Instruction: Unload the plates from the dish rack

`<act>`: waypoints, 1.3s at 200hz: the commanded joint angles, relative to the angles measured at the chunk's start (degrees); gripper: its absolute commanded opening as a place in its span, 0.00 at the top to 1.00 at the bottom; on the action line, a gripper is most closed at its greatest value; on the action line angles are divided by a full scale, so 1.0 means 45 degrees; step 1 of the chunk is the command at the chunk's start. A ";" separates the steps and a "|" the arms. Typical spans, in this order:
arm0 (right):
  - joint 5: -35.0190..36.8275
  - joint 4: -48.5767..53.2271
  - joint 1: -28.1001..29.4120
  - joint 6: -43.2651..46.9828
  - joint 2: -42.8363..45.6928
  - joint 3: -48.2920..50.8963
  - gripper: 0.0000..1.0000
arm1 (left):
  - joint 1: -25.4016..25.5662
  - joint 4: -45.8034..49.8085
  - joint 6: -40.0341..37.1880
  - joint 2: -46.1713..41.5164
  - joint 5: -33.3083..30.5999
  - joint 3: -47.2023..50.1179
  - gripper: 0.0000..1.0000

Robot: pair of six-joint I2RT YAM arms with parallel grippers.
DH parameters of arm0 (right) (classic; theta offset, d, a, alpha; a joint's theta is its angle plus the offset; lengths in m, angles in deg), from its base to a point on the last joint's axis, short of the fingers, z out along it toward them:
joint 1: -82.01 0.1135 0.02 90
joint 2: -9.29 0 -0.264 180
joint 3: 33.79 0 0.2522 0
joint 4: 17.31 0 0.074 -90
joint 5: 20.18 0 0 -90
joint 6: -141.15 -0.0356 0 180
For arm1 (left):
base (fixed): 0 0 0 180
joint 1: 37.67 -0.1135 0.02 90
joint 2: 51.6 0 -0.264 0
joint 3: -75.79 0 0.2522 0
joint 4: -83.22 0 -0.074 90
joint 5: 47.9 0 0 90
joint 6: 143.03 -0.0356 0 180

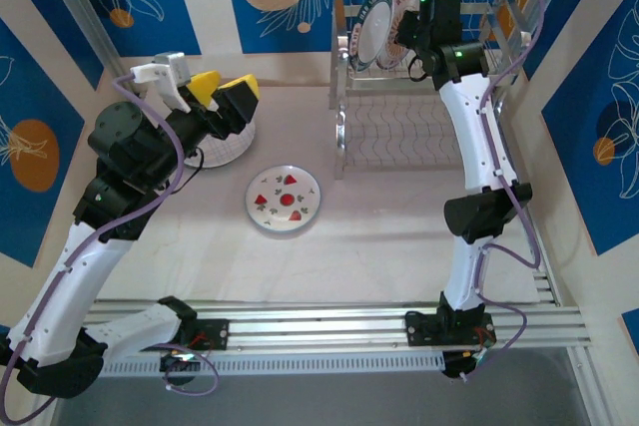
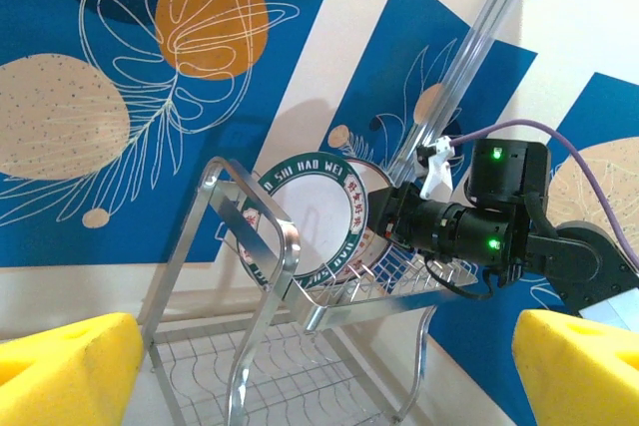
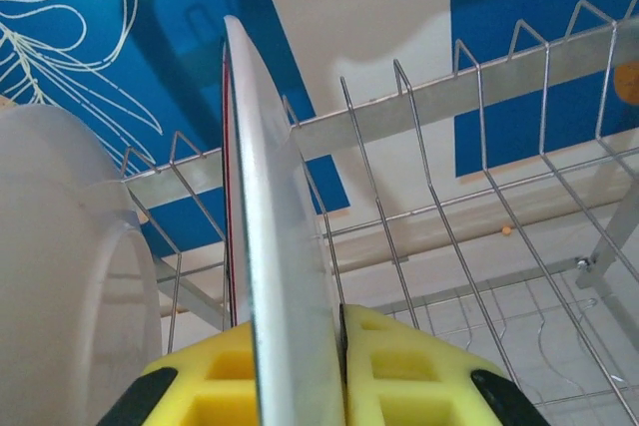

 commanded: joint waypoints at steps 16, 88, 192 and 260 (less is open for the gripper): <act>0.0562 -0.0291 0.0551 0.0381 0.0146 -0.0843 0.93 | 0.0196 -0.0241 -0.0142 -0.0075 -0.0040 -0.0321 0.05; 0.2541 -0.0219 0.1175 0.1629 0.0297 -0.1520 1.00 | 0.0216 -0.0443 0.0023 0.0052 0.0295 -0.0423 0.04; 0.3336 -0.0893 0.1247 0.1920 0.3285 0.1053 1.00 | 0.0284 -0.1116 0.0652 0.0772 0.1406 -0.0724 0.03; 0.3072 -0.0656 0.1068 0.1938 0.5491 0.2603 1.00 | 0.0445 -0.1583 0.1338 0.1426 0.2019 -0.0818 0.03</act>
